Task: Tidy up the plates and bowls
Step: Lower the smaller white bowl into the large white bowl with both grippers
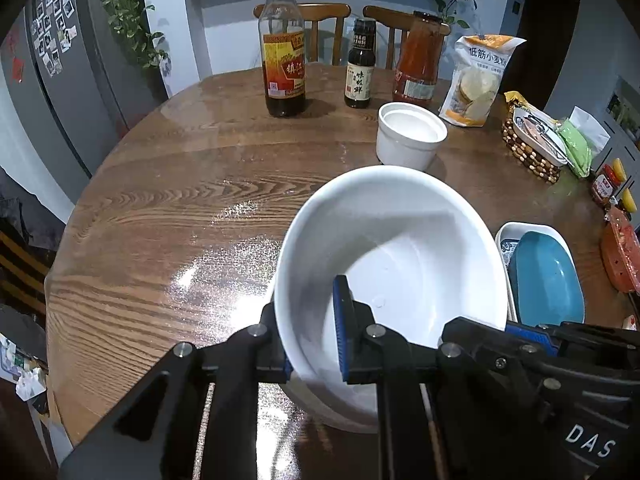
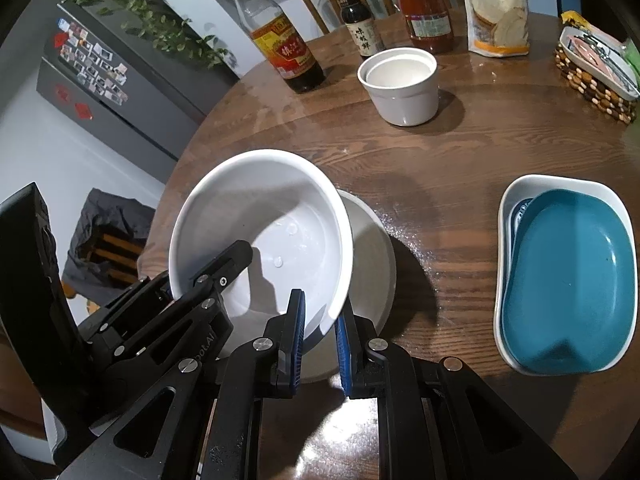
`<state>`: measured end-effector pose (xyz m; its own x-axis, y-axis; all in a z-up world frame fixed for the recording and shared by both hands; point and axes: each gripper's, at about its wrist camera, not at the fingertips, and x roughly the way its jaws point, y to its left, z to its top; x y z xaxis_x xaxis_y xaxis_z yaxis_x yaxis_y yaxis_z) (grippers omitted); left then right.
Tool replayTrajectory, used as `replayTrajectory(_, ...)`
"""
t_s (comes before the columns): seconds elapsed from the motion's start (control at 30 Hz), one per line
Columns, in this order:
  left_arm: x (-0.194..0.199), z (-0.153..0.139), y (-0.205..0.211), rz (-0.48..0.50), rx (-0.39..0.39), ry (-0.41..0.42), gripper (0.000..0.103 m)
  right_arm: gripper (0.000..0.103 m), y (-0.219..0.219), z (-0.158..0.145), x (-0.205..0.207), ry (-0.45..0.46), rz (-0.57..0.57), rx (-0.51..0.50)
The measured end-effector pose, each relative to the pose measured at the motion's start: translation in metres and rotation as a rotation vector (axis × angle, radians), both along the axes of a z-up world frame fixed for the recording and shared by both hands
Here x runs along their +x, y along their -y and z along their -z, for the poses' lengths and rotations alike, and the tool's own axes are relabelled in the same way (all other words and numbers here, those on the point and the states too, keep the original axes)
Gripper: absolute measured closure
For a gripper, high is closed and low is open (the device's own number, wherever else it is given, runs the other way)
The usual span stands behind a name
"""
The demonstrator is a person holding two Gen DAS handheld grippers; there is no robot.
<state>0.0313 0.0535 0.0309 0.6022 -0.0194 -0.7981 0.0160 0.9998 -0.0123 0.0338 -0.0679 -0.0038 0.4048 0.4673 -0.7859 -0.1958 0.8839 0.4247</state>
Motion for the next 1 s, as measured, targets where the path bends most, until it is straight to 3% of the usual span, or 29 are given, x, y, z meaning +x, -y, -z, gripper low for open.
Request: replayTrajectory(1.0,0.017,0.026,0.002,0.006,-0.002,-0.09,0.086,0.086,-0.007,0.022,0.013,-0.078,0.014,-0.024)
